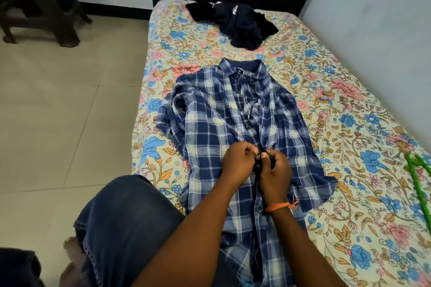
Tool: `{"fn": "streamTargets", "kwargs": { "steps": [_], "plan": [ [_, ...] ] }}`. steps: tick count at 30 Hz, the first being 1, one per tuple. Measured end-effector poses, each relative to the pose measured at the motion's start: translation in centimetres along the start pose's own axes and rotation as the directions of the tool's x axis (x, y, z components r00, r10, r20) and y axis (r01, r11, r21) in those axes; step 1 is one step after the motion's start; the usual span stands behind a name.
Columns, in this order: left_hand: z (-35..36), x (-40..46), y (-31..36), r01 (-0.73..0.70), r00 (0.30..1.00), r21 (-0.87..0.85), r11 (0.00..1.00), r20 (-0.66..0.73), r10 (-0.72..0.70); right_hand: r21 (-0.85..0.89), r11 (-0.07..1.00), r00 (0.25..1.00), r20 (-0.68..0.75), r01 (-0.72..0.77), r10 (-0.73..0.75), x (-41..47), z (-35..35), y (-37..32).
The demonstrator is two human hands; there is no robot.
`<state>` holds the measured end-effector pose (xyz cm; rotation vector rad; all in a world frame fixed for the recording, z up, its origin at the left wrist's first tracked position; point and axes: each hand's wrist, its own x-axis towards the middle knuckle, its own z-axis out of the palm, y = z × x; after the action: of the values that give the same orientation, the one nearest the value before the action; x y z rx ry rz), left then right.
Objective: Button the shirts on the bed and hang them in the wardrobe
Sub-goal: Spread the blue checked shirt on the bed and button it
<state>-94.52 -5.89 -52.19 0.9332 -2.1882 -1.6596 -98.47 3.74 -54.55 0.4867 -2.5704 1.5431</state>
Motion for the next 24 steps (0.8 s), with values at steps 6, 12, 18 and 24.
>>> {"fn": "streamTargets", "kwargs": {
  "steps": [6, 12, 18, 24],
  "plan": [
    [0.0, -0.1, -0.1, 0.035, 0.999, -0.074, 0.997, 0.016, -0.034, 0.132, 0.987, 0.996, -0.001, -0.090, 0.090, -0.2, 0.1, -0.1],
    [-0.2, 0.0, 0.1, 0.081, 0.997, -0.152, 0.985, 0.012, -0.080, 0.257, 0.964, 0.998, 0.035, -0.062, 0.054, -0.5, -0.3, -0.2],
    [-0.5, -0.1, 0.2, 0.104, 0.995, -0.214, 0.971, 0.018, -0.103, 0.499, 0.807, 0.948, 0.159, -0.318, 0.275, 0.6, -1.1, -0.3],
    [-0.9, -0.3, 0.7, 0.142, 0.990, -0.235, 0.962, 0.015, -0.143, 0.390, 0.910, 0.984, 0.159, -0.143, 0.086, 0.0, -1.6, -0.3]
  ]
}}
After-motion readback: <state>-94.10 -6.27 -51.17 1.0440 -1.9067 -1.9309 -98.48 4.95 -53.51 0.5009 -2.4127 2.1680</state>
